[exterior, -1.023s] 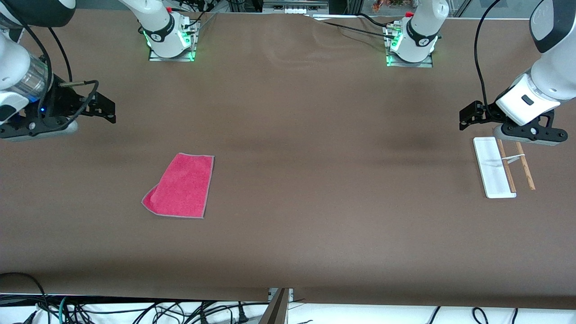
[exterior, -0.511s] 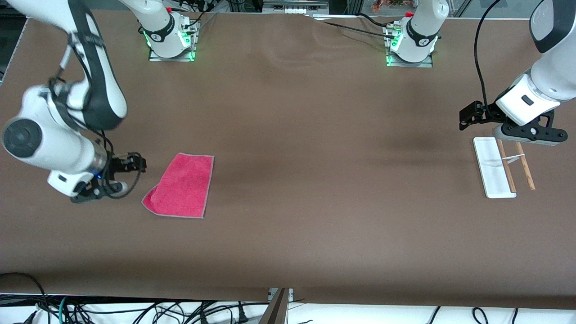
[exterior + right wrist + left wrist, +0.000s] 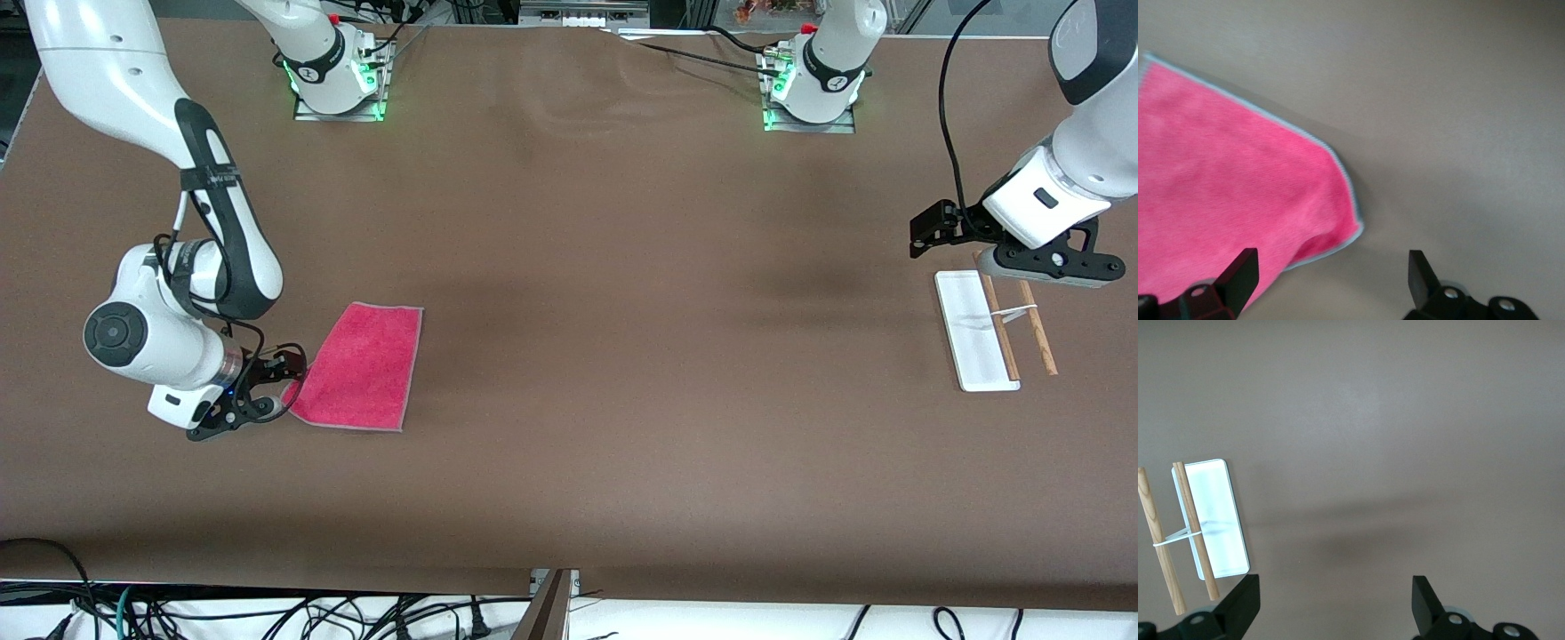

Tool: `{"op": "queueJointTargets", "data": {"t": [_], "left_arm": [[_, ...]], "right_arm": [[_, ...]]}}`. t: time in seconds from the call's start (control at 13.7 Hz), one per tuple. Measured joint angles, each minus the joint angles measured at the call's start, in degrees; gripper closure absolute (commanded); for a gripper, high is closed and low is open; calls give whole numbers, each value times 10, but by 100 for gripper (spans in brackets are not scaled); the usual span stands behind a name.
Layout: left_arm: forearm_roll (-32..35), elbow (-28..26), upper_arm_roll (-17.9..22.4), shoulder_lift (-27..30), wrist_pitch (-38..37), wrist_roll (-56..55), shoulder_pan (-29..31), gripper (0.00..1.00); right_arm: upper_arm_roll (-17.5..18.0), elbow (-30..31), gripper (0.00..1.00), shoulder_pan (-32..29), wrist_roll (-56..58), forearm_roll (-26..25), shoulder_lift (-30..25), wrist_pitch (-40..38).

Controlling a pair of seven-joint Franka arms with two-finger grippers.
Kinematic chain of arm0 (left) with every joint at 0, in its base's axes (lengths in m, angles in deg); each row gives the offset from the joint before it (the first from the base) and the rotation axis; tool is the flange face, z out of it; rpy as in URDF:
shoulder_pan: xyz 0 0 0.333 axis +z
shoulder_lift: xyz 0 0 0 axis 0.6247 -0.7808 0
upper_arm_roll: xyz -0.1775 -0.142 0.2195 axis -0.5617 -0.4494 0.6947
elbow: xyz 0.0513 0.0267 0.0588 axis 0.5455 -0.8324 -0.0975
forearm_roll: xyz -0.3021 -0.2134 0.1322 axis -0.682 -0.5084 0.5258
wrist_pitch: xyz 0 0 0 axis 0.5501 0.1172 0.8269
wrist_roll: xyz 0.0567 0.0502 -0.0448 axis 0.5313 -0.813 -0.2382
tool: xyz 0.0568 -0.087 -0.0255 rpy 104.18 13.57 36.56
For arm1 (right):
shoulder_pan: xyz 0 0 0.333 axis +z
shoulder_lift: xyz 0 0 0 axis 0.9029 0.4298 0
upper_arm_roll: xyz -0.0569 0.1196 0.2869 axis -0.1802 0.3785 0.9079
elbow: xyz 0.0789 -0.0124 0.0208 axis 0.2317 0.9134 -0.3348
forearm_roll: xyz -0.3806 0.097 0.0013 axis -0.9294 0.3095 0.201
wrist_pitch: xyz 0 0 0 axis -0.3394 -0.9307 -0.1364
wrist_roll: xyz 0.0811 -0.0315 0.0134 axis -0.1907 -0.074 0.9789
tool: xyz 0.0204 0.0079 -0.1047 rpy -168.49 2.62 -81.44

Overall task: Pass towel and hang on rack
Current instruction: 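Lower the right gripper to the towel edge and close on it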

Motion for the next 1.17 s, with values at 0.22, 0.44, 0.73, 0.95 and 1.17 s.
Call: {"op": "queueJointTargets", "data": {"t": [0.22,0.44,0.73,0.95,1.17], "left_arm": [[0,0,1,0,0,0,1,0],[0,0,1,0,0,0,1,0],[0,0,2,0,0,0,2,0],[0,0,2,0,0,0,2,0],[0,0,5,0,0,0,2,0]], "right_arm": [[0,-8,13,-6,7,0,24,26],[1,-13,32,-6,7,0,41,40],[1,-16,56,-7,7,7,51,42],[1,-17,94,-7,7,10,51,42],[1,-19,100,-7,7,20,51,42]]}}
